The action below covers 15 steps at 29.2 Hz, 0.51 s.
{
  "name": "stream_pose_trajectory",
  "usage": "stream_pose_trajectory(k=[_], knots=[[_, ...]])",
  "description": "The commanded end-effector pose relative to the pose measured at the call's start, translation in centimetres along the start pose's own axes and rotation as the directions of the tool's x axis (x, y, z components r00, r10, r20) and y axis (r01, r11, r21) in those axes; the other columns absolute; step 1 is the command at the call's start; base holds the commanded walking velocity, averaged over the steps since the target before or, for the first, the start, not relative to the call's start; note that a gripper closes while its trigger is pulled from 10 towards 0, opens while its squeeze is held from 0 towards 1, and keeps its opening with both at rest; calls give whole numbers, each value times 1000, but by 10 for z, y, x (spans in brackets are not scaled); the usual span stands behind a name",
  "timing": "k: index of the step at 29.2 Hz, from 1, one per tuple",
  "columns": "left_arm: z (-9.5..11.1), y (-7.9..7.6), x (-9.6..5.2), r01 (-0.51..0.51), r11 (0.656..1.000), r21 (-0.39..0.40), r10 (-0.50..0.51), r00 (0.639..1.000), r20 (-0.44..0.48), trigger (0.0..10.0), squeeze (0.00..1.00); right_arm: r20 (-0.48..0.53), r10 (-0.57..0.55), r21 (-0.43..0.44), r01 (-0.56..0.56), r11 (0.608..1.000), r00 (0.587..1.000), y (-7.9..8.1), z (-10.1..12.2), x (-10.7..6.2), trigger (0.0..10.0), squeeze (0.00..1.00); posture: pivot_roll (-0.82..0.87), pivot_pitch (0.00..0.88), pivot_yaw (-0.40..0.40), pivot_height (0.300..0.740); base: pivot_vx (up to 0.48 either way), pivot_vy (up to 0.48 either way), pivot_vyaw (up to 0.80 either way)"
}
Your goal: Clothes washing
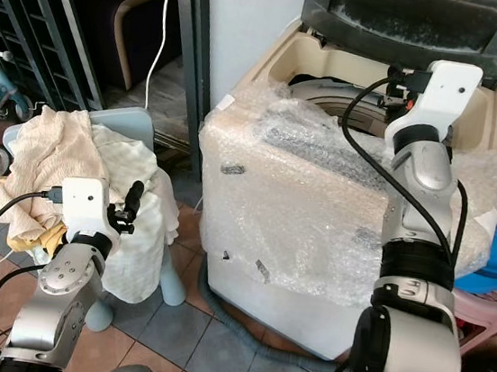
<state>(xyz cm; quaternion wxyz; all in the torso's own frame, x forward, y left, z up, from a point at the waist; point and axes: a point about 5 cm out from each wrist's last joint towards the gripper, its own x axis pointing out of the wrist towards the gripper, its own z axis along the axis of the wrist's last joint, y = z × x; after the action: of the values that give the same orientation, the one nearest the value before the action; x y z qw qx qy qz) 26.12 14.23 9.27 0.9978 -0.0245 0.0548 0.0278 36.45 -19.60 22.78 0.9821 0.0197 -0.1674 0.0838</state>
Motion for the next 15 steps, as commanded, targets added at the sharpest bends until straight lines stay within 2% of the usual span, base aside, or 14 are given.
stream_pose_trajectory(k=[1, 2, 3, 4, 5, 6, 8, 11, 15], knots=[[2, 1, 1, -8, 1000, 1, 8, 1000, 1, 10000, 0, -25, 115, 11, -115, 993, 993, 27, -8, -8, 10000, 1000, 6, 40, 18, 740, 0, 0, 0], [3, 0, 1, -8, 1000, 2, 8, 1000, 4, 10000, 0, -26, 193, -22, -193, 981, 981, 51, -17, -23, 10000, 1000, 6, 42, 18, 740, 0, 0, 0], [3, 0, 1, -8, 1000, 2, 8, 1000, 4, 10000, 0, -26, 193, -22, -193, 981, 981, 51, -17, -23, 10000, 1000, 6, 42, 18, 740, 0, 0, 0], [4, 1, 1, -11, 1000, 3, 11, 1000, 9, 10000, 0, 3, 235, -60, -234, 970, 972, 70, -18, -38, 10000, 1000, 7, 45, 19, 740, 0, 0, 0], [4, 1, 1, -16, 1000, 2, 16, 1000, 9, 10000, 0, 8, 261, -63, -260, 964, 965, 80, -19, -45, 10000, 1000, 6, 45, 20, 740, 0, 0, 0], [4, 3, 0, -24, 1000, -10, 24, 1000, 3, 10000, 0, 1, 304, -108, -302, 947, 953, 95, -22, -55, 10000, 1000, 3, 46, 22, 740, 0, 0, 0], [4, 3, 0, -25, 1000, -9, 25, 1000, 5, 10000, 0, -2, 342, -160, -337, 928, 940, 104, -25, -62, 10000, 1000, 2, 47, 25, 740, 0, 0, 0], [6, 3, 0, -14, 1000, -6, 14, 1000, 17, 10000, 0, -14, 339, -156, -337, 929, 941, 106, -26, -64, 10000, 1000, 0, 49, 26, 740, 0, 94, 800], [7, 2, 0, -6, 1000, -4, 6, 1000, 28, 10000, 0, -44, 317, -146, -320, 936, 947, 108, -28, -68, 10000, 1000, -2, 50, 23, 740, 323, 336, 800]])
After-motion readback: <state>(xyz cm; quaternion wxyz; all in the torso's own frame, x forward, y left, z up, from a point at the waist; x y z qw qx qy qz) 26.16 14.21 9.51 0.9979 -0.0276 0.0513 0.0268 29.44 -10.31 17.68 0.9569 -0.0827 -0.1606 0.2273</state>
